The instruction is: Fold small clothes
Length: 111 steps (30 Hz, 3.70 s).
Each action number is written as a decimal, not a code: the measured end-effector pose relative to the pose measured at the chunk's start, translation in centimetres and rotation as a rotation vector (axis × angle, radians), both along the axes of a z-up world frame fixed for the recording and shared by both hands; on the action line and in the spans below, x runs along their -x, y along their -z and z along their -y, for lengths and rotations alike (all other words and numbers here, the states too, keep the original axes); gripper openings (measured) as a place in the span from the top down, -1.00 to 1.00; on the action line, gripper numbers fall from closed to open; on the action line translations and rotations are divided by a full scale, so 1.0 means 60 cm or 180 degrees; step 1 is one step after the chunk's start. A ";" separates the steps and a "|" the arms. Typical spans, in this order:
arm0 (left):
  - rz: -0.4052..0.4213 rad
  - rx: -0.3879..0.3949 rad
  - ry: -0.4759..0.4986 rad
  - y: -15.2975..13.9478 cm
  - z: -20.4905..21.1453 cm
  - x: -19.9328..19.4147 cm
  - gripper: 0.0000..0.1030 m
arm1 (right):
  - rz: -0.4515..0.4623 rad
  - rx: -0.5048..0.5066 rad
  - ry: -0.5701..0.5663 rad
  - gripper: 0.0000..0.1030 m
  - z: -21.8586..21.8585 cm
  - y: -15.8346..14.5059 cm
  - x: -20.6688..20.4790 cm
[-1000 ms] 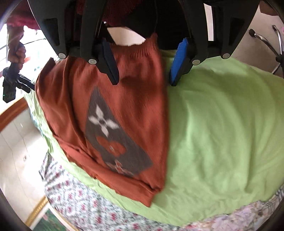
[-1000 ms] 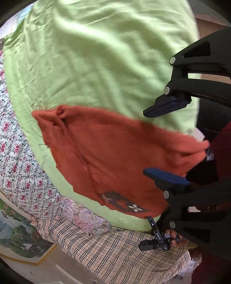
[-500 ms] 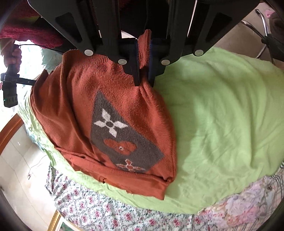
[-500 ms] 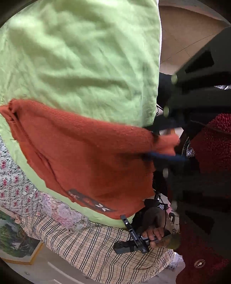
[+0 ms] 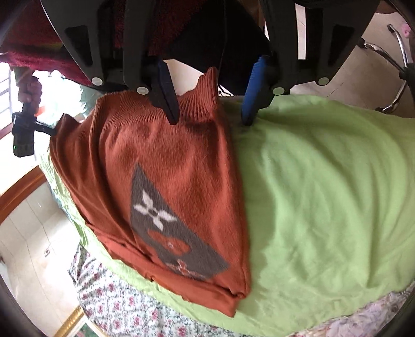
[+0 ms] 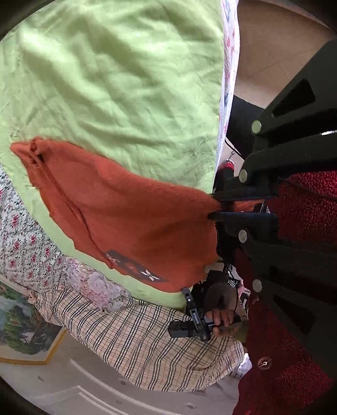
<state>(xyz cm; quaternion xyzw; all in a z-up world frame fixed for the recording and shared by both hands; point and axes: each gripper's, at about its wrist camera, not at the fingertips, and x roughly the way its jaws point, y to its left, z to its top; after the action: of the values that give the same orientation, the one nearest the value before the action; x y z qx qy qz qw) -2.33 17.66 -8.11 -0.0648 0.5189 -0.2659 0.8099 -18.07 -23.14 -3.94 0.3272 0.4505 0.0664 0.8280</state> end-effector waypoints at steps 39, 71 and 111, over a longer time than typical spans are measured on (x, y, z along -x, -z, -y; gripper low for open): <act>0.1136 0.1264 -0.0703 -0.206 -0.043 -0.055 0.93 | 0.1228 -0.0391 0.0001 0.87 0.020 -0.159 -0.035; 0.0395 0.0552 -0.0921 -0.071 0.137 -0.580 0.75 | 0.0066 0.0141 0.0916 0.82 0.330 -0.036 -0.470; 0.0445 0.0392 -0.1082 -0.091 0.130 -0.325 -0.19 | 0.0144 0.0985 0.0989 0.06 0.156 -0.066 -0.370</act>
<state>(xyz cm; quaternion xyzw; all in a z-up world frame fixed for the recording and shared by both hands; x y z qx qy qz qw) 17.18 9.85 -2.65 -0.1823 0.4257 -0.1605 0.8717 4.11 -32.49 0.01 0.2600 0.3809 -0.1246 0.8785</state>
